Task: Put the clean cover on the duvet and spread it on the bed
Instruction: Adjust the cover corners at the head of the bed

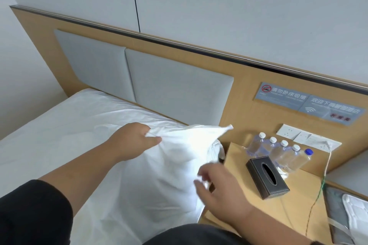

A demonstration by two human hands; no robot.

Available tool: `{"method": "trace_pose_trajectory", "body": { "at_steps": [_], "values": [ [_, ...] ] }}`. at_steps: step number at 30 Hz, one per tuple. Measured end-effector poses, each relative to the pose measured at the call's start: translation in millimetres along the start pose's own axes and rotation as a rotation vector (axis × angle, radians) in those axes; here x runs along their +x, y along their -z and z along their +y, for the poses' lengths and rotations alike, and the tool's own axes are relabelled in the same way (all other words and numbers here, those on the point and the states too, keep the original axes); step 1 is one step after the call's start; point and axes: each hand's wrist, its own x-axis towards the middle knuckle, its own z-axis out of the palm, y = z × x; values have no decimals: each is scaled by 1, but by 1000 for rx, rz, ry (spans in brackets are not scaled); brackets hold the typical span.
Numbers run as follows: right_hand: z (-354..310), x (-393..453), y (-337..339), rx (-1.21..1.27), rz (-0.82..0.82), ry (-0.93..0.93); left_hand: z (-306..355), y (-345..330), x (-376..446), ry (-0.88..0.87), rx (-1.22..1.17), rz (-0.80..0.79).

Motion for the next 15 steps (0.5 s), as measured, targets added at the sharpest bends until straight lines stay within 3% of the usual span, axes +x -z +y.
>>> {"method": "trace_pose_trajectory", "body": {
  "at_steps": [2,4,5,8,12,15],
  "values": [
    [11,-3,-15,198,-247,-398,-7,4,-3,81,-162,-27],
    [39,11,-20,376,-275,-705,-11,10,-7,95,-249,-118],
    [52,20,-21,424,-291,-757,-12,13,-10,92,-287,-165],
    [64,41,-30,530,-344,-744,-12,18,-21,113,-418,-251],
    [26,51,-55,662,-439,-693,-11,10,-39,147,-643,-306],
    [4,50,-71,522,-434,-775,-11,-1,-49,187,-752,-337]
  ]
}}
